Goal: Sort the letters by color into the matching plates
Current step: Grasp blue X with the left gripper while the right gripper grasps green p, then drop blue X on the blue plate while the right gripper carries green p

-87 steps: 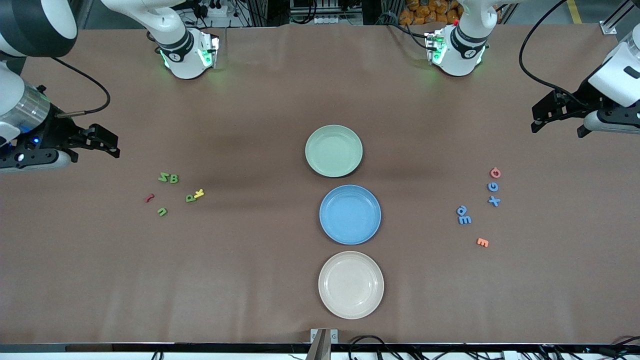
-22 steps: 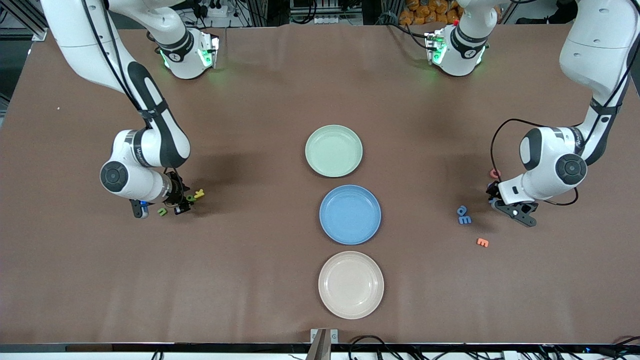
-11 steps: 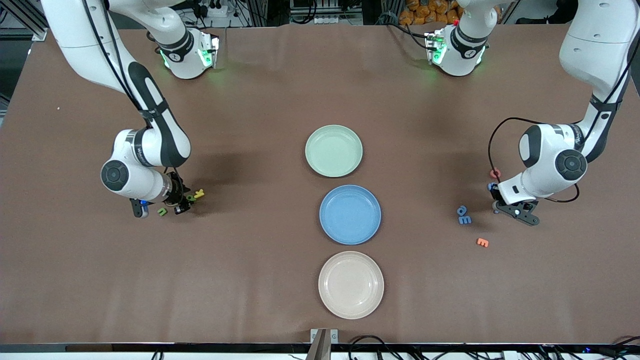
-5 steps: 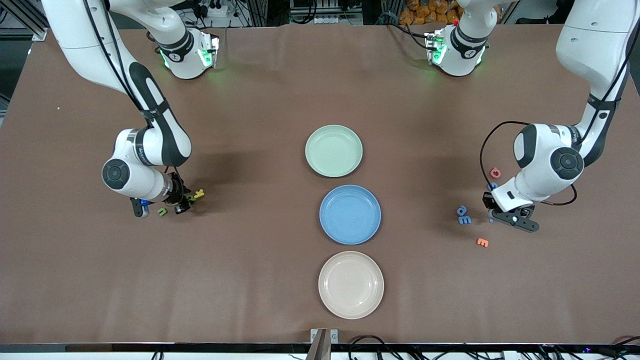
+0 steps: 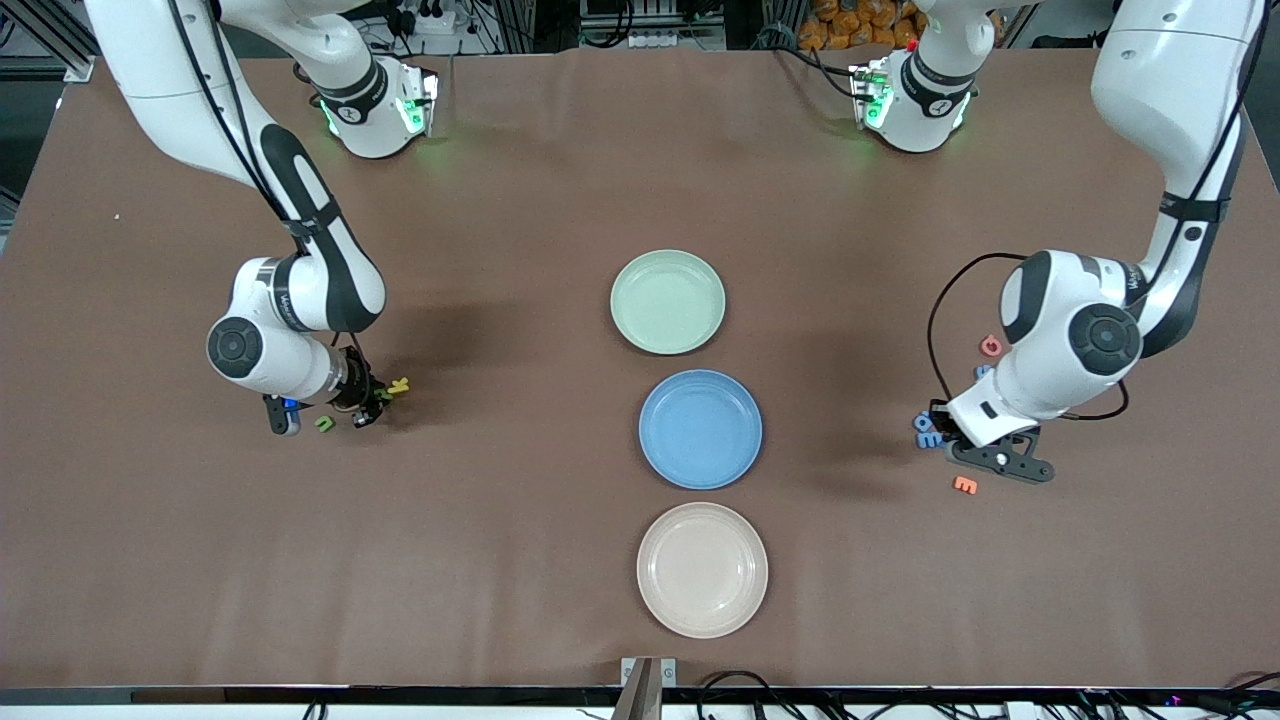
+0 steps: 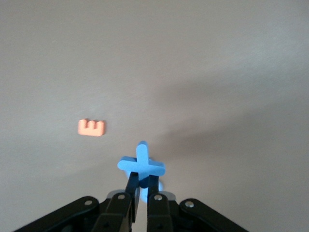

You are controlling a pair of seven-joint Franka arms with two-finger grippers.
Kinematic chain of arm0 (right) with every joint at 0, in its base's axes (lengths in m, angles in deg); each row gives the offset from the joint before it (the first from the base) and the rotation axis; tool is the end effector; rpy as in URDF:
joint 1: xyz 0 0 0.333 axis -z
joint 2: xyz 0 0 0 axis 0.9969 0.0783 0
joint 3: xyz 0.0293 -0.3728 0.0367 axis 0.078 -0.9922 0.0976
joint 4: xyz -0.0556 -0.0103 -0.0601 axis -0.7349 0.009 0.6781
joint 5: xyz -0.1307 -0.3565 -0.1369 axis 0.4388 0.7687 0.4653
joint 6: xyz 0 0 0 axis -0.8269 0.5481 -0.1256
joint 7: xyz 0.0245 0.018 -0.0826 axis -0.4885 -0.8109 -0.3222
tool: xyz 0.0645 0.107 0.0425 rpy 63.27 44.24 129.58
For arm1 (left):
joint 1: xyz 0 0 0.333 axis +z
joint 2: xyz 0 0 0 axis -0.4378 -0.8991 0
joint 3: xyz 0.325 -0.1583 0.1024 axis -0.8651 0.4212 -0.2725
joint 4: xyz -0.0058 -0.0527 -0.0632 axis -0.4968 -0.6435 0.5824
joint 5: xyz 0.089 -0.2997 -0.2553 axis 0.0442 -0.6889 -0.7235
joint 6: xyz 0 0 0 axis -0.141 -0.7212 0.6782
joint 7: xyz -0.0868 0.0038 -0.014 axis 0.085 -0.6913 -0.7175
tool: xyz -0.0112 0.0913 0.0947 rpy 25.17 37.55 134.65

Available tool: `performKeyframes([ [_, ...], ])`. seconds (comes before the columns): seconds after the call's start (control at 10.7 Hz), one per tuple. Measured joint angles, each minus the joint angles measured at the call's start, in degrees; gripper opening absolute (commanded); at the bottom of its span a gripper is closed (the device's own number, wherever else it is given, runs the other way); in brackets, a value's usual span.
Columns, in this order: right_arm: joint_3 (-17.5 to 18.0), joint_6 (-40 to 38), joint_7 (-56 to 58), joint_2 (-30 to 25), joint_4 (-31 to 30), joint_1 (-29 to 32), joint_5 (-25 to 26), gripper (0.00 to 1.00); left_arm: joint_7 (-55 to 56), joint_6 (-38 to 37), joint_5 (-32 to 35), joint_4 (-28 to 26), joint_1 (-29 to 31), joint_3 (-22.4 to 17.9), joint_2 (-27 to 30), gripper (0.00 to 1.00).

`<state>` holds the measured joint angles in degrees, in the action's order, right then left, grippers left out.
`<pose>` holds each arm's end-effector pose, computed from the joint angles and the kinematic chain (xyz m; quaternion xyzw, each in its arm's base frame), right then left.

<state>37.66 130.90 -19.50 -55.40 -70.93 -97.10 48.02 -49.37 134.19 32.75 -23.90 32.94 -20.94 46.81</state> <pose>0.6073 0.0711 0.1957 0.8124 -0.5794 -0.0642 0.0118 0.6781 -0.0895 0.2990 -0.9888 0.1443 -0.0372 0.0019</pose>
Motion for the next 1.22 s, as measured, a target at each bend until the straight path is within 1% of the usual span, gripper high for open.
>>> performKeyframes([
  [0.19, 0.03, 0.07, 0.02, 0.0, 0.01, -0.02, 0.0, 0.0, 5.38, 0.0, -0.2, 1.36, -3.86, 0.14, -0.77, 0.0],
  [0.37, -0.01, -0.25, 0.6, -0.6, 0.29, 0.07, 0.0, 0.0, 9.25, 0.0, -2.78, 4.2, -7.54, 0.23, -2.67, 0.0],
  [0.84, -0.29, -5.34, 2.9, -6.78, 0.85, 1.67, 0.0, 0.0, 22.89, 0.35, -3.81, 13.22, -18.12, 0.32, -12.0, 0.0],
  [1.03, 0.43, -6.54, 2.9, -8.79, 1.14, 1.52, 0.0, 0.0, 26.45, 0.5, -4.25, 16.51, -21.23, 0.33, -14.04, 0.0],
  [1.12, 1.22, -6.83, 2.89, -9.68, 1.16, 1.44, 0.0, 0.0, 27.7, 1.23, -4.99, 17.72, -22.81, 0.33, -14.82, 0.0],
  [1.22, 2.76, -6.92, 2.88, -10.43, 1.17, 1.43, 0.0, 0.0, 28.79, 2.65, -5.44, 18.22, -24.03, 0.33, -15.45, 0.0],
])
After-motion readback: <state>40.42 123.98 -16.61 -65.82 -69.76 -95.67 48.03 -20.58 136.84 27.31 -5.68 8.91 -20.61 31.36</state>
